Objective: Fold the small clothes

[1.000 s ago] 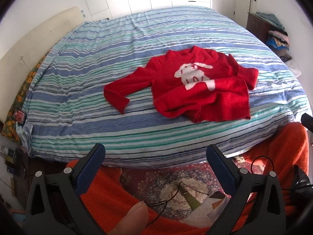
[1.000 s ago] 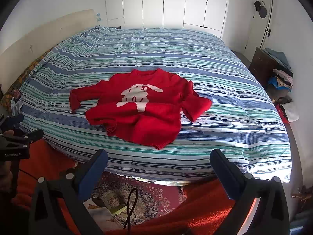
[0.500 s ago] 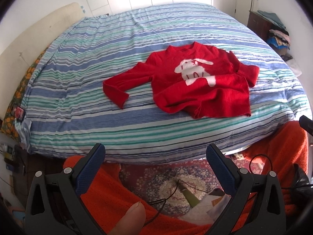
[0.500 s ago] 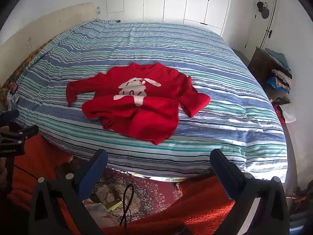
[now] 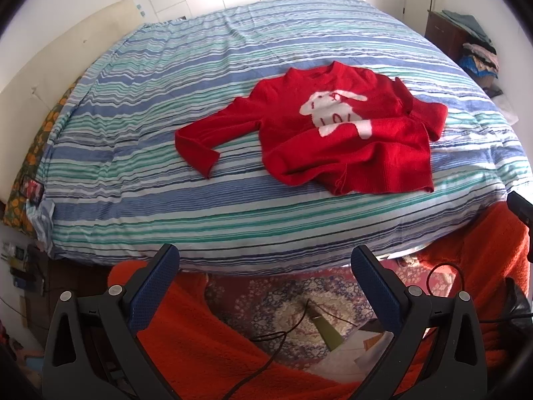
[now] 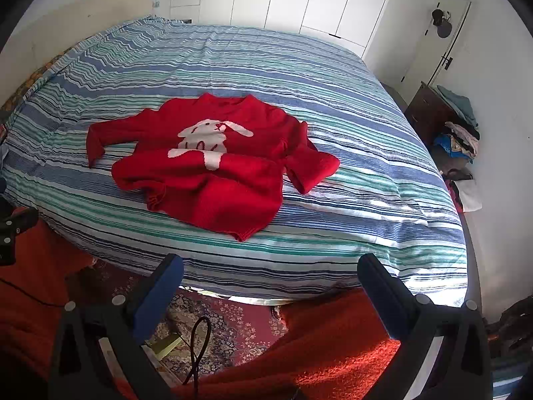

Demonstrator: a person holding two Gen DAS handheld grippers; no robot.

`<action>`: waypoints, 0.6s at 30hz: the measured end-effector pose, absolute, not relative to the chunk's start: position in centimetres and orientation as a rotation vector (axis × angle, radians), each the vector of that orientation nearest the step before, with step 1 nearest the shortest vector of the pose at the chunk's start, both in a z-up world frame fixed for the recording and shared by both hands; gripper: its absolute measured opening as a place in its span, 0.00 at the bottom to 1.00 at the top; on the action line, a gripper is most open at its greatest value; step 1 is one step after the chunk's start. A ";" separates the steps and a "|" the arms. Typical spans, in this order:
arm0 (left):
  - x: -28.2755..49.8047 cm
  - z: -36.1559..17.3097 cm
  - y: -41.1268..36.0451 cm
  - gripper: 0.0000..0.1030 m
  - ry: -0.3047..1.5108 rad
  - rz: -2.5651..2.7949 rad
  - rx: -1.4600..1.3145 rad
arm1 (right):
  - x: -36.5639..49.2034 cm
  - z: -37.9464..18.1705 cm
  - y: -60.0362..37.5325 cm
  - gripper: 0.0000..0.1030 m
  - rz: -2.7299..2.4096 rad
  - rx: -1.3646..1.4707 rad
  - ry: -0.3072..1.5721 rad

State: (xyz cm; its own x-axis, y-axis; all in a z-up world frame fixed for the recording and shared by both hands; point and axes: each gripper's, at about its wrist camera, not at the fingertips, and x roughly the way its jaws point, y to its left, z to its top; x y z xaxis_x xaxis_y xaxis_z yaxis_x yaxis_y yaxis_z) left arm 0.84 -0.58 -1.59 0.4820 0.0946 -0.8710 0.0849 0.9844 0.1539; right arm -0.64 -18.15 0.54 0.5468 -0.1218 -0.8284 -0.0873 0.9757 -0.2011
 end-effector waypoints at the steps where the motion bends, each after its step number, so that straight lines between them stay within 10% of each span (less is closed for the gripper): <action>1: 0.9 -1.6 -0.6 1.00 1.071 0.005 0.185 | -0.6 0.5 -18.1 1.00 -0.019 -0.233 0.995; 18: 0.9 -2.1 -0.9 1.00 1.082 -0.008 0.184 | -0.5 -0.1 -18.2 1.00 -0.044 -0.263 0.997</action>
State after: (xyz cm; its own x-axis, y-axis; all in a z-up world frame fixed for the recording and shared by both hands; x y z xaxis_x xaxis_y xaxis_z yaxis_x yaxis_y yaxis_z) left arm 0.90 -0.88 -2.06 0.4707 0.0832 -0.8784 0.0964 0.9847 0.1449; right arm -0.50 -18.17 -0.12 0.5445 -0.1564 -0.8240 -0.0836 0.9675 -0.2388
